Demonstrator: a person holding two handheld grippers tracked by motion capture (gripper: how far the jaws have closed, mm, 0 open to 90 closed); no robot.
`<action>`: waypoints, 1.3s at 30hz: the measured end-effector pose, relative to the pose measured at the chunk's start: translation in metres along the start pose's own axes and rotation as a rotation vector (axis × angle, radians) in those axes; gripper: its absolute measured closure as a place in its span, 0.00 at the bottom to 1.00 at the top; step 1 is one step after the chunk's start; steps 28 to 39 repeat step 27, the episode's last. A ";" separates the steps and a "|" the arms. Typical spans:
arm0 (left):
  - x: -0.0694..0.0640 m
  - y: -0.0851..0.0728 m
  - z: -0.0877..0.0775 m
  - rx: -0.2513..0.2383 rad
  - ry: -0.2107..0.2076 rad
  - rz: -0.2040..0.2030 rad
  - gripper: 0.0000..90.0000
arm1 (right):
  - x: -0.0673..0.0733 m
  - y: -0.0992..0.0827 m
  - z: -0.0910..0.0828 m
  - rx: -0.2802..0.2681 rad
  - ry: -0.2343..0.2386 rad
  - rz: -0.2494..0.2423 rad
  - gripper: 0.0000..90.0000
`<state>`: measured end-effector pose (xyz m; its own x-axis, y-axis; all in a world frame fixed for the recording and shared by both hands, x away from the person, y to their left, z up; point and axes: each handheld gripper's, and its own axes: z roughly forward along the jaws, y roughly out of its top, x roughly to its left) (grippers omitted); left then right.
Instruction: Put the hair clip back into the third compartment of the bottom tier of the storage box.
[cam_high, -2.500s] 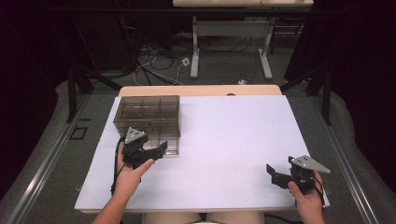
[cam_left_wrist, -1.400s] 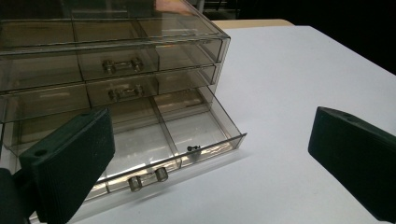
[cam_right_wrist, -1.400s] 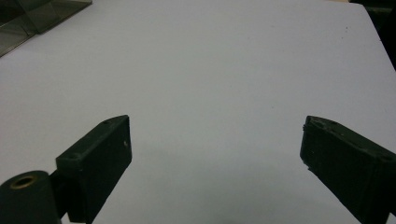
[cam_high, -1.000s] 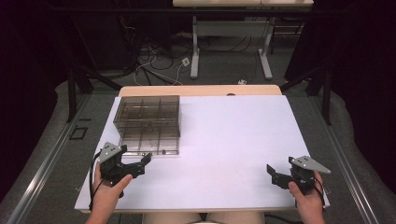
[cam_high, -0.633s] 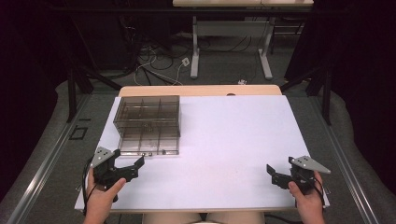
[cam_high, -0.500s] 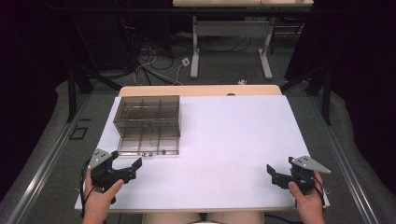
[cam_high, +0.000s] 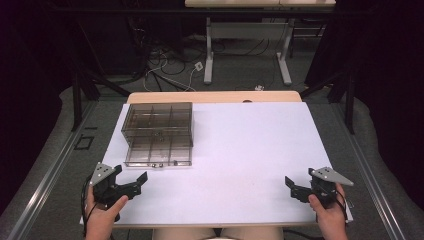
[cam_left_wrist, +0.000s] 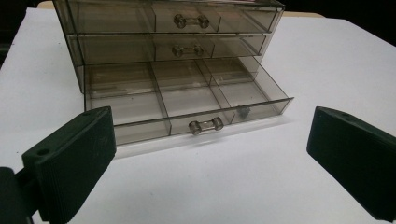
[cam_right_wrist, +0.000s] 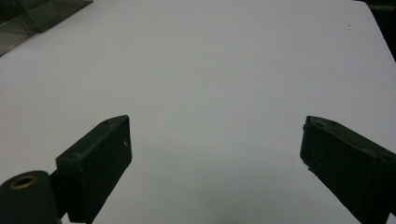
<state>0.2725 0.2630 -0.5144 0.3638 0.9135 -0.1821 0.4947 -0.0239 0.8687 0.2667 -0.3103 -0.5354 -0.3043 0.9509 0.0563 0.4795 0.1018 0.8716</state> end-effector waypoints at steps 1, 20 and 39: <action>0.000 -0.001 0.001 0.000 0.000 -0.003 0.01 | 0.000 0.000 0.000 -0.001 0.002 -0.002 0.09; 0.007 -0.006 0.008 0.027 0.019 -0.009 0.02 | 0.001 -0.001 0.000 0.008 0.007 -0.012 0.09; 0.006 -0.006 0.009 0.029 0.021 -0.006 0.02 | 0.001 -0.001 0.000 0.002 0.009 -0.009 0.09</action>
